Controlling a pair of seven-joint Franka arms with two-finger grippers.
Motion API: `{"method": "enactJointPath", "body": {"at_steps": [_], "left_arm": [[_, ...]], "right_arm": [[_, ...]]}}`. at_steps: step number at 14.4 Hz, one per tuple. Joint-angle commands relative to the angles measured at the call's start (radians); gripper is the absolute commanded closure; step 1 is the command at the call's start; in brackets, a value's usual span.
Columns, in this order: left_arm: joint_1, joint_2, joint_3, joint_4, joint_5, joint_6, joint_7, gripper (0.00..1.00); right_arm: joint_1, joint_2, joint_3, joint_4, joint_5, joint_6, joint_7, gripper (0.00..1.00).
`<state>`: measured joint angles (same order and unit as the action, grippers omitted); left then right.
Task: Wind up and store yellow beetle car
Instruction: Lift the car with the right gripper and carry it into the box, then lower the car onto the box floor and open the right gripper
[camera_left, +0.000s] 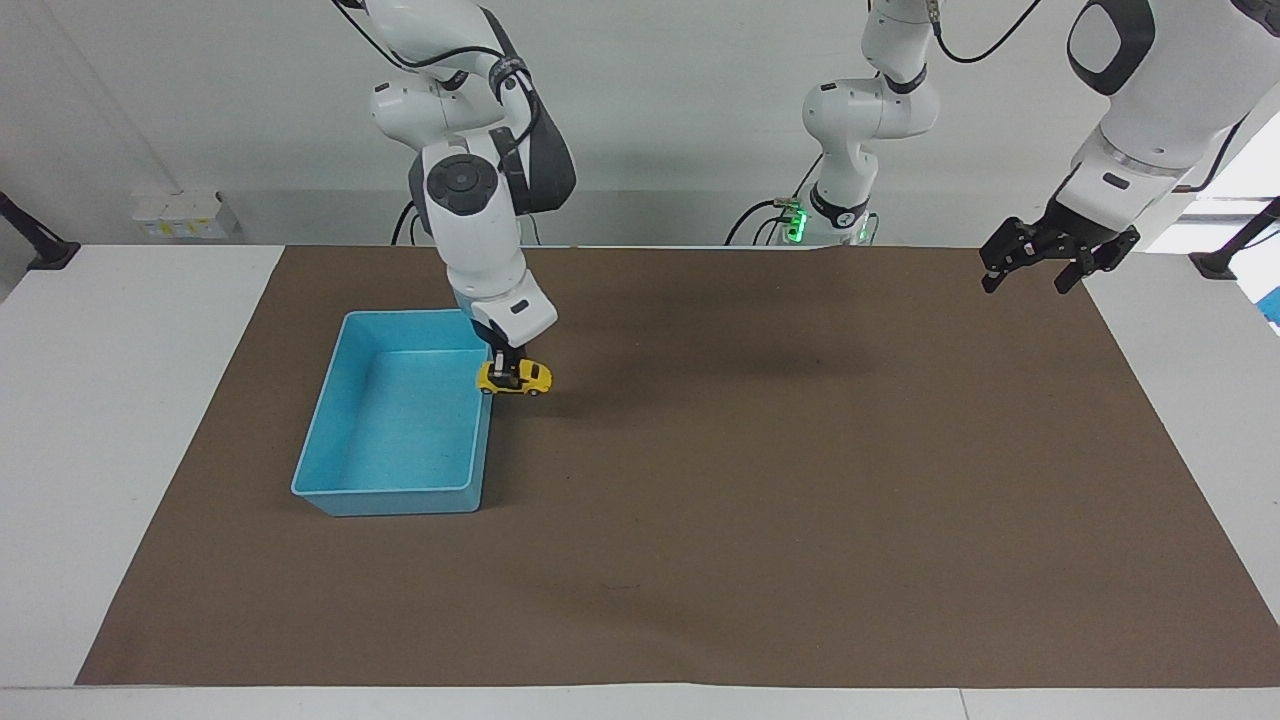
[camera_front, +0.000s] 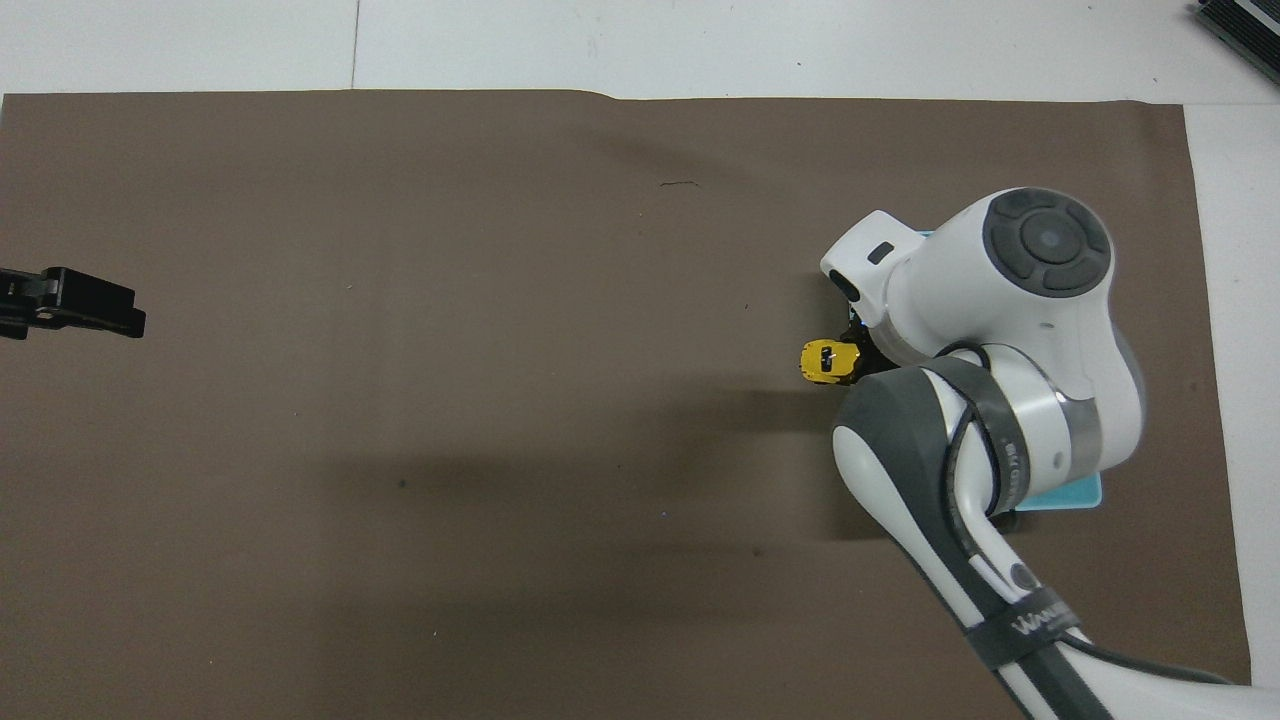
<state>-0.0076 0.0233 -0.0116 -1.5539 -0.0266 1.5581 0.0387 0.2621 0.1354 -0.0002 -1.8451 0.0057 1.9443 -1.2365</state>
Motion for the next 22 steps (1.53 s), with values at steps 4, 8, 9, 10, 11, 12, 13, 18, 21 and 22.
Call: {"method": "enactJointPath", "body": {"at_steps": [4, 8, 9, 10, 11, 12, 13, 18, 21, 22], "left_arm": [[0.008, -0.017, -0.005, -0.012, 0.013, -0.009, -0.010, 0.00], [0.008, -0.017, -0.005, -0.012, 0.013, -0.010, -0.010, 0.00], [0.008, -0.017, -0.005, -0.012, 0.013, -0.010, -0.010, 0.00], [0.008, -0.016, -0.005, -0.012, 0.013, -0.009, -0.010, 0.00], [0.008, -0.017, -0.005, -0.012, 0.013, -0.009, -0.010, 0.00], [0.008, -0.017, -0.005, -0.012, 0.013, -0.010, -0.010, 0.00], [0.008, -0.017, -0.005, -0.012, 0.013, -0.009, -0.010, 0.00], [0.008, -0.016, -0.005, -0.012, 0.013, -0.010, -0.010, 0.00], [0.008, -0.016, -0.005, -0.012, 0.013, -0.010, -0.010, 0.00], [0.008, -0.017, -0.007, -0.012, 0.013, -0.009, -0.010, 0.00]], "right_arm": [[-0.133, -0.023, 0.006, -0.022, 0.010, -0.048, -0.182, 1.00], [-0.234, -0.065, 0.006, -0.108, 0.007, -0.015, -0.277, 1.00], [-0.235, -0.071, 0.006, -0.121, 0.004, -0.009, -0.282, 1.00], [-0.233, -0.082, 0.005, -0.146, -0.004, 0.022, -0.281, 1.00], [-0.236, -0.085, 0.006, -0.178, -0.006, 0.056, -0.281, 1.00], [-0.248, -0.079, 0.006, -0.204, -0.006, 0.085, -0.284, 1.00], [-0.251, -0.079, 0.006, -0.222, -0.006, 0.117, -0.284, 1.00], [-0.247, -0.051, 0.006, -0.268, -0.006, 0.209, -0.285, 1.00], [-0.247, -0.022, 0.006, -0.296, -0.006, 0.272, -0.285, 1.00], [-0.245, -0.017, 0.006, -0.296, -0.006, 0.277, -0.284, 1.00]]}}
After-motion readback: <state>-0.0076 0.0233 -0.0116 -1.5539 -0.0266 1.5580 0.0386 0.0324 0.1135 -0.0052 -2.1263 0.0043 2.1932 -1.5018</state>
